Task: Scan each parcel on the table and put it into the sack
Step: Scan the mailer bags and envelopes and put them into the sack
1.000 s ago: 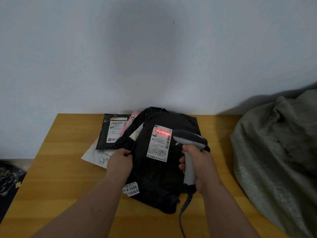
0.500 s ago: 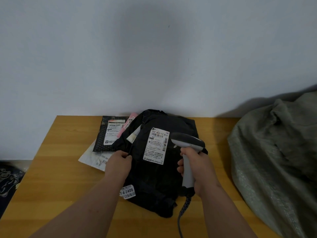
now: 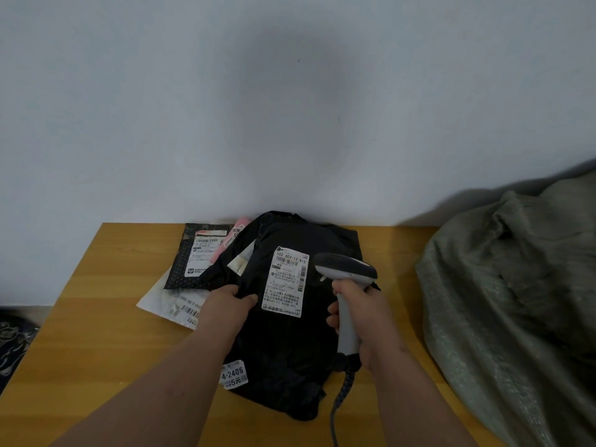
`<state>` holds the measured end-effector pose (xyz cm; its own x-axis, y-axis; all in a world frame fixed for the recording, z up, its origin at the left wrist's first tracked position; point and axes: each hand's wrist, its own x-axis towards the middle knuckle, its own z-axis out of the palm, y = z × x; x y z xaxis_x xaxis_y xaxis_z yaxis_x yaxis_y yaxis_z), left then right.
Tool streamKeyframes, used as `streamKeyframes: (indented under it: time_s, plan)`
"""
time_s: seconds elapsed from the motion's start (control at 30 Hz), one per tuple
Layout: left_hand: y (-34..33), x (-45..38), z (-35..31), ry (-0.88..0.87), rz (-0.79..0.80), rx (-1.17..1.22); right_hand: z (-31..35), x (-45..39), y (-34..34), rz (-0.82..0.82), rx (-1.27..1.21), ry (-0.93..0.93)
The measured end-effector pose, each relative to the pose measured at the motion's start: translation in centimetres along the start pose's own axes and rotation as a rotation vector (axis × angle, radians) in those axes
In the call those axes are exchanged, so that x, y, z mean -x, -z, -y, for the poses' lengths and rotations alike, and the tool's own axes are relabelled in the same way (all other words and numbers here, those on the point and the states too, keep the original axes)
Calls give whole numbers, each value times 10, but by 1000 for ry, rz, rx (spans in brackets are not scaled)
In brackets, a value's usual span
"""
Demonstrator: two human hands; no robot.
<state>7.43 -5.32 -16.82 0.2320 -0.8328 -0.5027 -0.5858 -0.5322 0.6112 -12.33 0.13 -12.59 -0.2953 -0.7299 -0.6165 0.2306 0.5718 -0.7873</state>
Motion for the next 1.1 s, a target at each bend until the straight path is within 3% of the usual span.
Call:
streamKeyframes:
  time_s: [0.37,0.77,1.1]
  plan:
    - [25,57,-28,-390,-183,-140,-3,61,11,-41,-36,150]
    - [47,171,-35,-741,-288,173,-6,202,65,-217,-121,415]
    - [25,258,-122,-1209,-534,322,14,280,155,-441,-152,636]
